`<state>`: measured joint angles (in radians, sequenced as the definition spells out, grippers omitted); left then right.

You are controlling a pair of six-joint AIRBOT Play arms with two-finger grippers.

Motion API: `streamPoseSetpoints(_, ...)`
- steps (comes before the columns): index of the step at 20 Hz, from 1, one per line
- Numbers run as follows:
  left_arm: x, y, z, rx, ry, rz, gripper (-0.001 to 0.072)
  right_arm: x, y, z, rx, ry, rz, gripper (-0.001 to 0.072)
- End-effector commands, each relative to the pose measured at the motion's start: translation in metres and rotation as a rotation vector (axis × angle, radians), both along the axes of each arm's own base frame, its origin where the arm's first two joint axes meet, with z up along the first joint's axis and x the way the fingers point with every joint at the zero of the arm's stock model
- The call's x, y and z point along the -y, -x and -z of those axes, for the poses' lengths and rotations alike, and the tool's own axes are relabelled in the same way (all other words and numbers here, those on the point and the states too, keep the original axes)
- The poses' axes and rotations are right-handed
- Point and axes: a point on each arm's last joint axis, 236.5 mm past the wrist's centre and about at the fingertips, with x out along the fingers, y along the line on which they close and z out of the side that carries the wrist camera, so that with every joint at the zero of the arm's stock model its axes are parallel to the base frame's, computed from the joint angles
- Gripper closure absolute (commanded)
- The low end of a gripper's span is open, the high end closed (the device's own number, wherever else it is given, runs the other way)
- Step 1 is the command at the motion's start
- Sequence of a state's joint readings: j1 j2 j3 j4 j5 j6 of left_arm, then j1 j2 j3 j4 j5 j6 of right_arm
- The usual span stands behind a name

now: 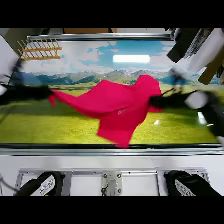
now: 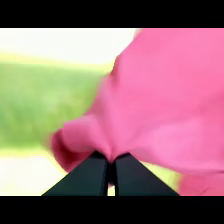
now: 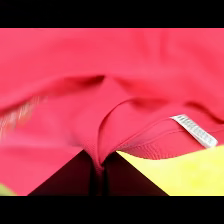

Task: Fold the clothes and pants, and hang the long-sleeved shirts on hangers.

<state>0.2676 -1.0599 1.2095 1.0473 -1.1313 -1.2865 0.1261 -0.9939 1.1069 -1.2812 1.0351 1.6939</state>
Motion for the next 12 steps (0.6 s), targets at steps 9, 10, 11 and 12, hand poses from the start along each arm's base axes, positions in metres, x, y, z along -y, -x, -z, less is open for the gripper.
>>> streamPoseSetpoints(9, 0.031, 0.198, -0.362, 1.032, -0.216, -0.157, 0.07, 0.053, 0.136, -0.309, 0.766, -0.015, 0.132, 0.0694)
streamPoseSetpoints(10, 0.033, 0.202, -0.366, 1.039, -0.217, -0.155, 0.07, 0.053, 0.141, -0.306, 0.753, -0.021, 0.136, 0.0694)
streamPoseSetpoints(11, 0.032, 0.2, -0.366, 1.035, -0.217, -0.154, 0.07, 0.053, 0.144, -0.299, 0.718, -0.023, 0.139, 0.0694)
streamPoseSetpoints(12, 0.03, 0.193, -0.362, 1.018, -0.212, -0.153, 0.07, 0.054, 0.145, -0.287, 0.664, -0.024, 0.145, 0.0694)
